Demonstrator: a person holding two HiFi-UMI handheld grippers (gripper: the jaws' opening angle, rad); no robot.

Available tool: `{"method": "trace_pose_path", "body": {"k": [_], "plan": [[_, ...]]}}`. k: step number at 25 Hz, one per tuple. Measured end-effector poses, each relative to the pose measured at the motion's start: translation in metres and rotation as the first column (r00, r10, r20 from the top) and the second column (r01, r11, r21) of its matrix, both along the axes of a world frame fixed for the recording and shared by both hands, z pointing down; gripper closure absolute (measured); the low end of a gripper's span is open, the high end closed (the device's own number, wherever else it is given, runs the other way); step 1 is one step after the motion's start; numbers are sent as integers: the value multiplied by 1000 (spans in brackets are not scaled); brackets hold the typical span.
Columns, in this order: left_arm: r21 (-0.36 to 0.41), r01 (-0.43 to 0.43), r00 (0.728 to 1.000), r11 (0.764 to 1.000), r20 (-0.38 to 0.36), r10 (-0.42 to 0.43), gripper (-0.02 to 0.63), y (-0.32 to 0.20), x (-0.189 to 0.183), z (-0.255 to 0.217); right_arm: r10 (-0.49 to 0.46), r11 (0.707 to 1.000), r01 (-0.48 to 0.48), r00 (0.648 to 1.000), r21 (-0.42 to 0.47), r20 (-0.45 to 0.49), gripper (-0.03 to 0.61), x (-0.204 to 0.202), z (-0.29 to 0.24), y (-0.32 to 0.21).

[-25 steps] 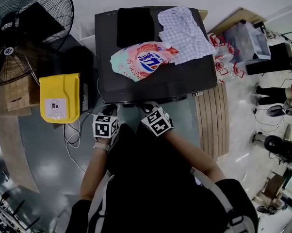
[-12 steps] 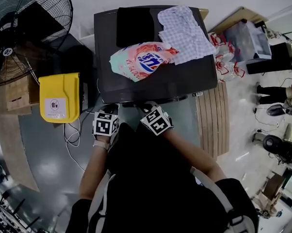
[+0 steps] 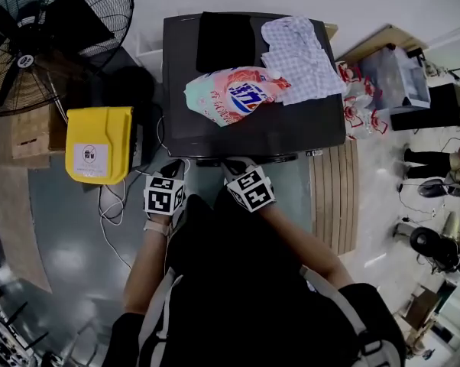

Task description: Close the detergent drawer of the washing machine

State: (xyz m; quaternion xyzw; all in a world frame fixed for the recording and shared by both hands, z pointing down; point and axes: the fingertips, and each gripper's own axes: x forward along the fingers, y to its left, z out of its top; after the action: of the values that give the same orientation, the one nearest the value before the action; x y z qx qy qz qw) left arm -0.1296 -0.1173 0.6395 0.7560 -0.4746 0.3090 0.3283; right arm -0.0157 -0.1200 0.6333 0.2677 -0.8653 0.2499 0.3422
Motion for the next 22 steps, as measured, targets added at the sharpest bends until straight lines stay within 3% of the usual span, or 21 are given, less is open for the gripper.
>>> {"method": "trace_pose_path", "body": {"k": [7,11,17,22], "plan": [[61,81,997,995,-17,-80,603,18,-20,-28,-19,1000,19,998,11,63,565,-17,-33,2],[130,147,989,981,-30,-144,603,31,-41,-54,-75,996,69,993,60,89,565,-34,-59,6],[257,251,968,933,-57,-245,603,42,-77,-109,-166,978,143,974,152,153,565,-66,-116,7],[379,299,953,876,-66,-297,603,53,-99,-163,-242,955,194,946,223,216,564,-92,-171,9]]}}
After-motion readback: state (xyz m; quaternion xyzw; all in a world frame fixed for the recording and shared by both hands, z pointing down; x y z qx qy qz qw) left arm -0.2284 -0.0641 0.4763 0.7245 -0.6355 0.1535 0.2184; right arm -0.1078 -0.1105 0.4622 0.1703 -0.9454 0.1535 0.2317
